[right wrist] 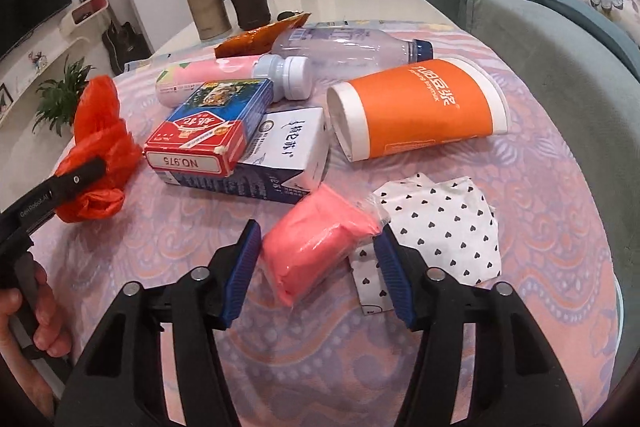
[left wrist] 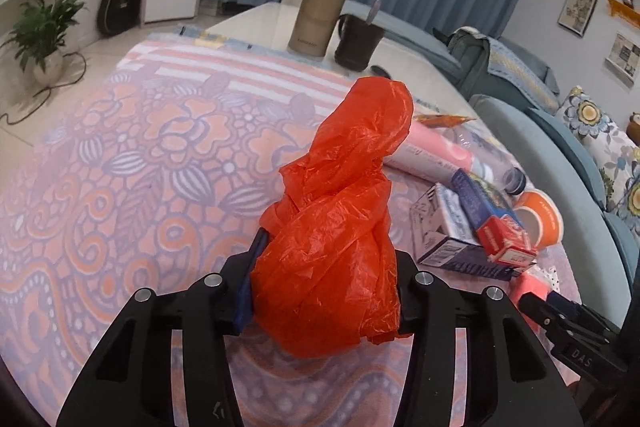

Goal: Collect trash
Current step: 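Grasp the red plastic bag with the left tool while the right tool grasps the pink packet, then carry the bag and packet over the blue basket and release both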

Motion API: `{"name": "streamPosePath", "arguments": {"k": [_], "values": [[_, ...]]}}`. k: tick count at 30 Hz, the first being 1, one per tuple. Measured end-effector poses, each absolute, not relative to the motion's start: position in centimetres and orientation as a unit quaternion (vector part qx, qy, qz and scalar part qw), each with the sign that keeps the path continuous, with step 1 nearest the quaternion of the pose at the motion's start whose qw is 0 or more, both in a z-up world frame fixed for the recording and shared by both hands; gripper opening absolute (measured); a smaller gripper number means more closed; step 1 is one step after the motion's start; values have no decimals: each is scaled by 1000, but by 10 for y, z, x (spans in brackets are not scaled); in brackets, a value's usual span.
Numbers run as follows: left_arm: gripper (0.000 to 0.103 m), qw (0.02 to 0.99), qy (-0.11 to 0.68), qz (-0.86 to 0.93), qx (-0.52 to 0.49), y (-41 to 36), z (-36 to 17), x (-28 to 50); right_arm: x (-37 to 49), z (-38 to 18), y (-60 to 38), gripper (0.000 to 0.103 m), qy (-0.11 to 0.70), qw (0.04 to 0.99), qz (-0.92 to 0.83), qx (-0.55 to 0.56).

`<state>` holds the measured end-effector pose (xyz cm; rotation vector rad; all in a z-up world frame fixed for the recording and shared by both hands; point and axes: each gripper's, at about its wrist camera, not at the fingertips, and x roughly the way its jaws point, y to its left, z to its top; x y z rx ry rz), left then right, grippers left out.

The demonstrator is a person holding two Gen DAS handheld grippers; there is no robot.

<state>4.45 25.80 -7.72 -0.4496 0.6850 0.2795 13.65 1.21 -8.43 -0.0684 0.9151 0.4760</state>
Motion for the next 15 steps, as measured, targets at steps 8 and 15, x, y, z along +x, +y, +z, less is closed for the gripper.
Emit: {"name": "streamPosePath", "arguments": {"k": [8, 15], "values": [[45, 916, 308, 109, -234, 250, -69, 31, 126, -78, -6, 30, 434, 867, 245, -5], [45, 935, 281, 60, -210, 203, -32, 26, 108, -41, -55, 29, 385, 894, 225, 30]]}}
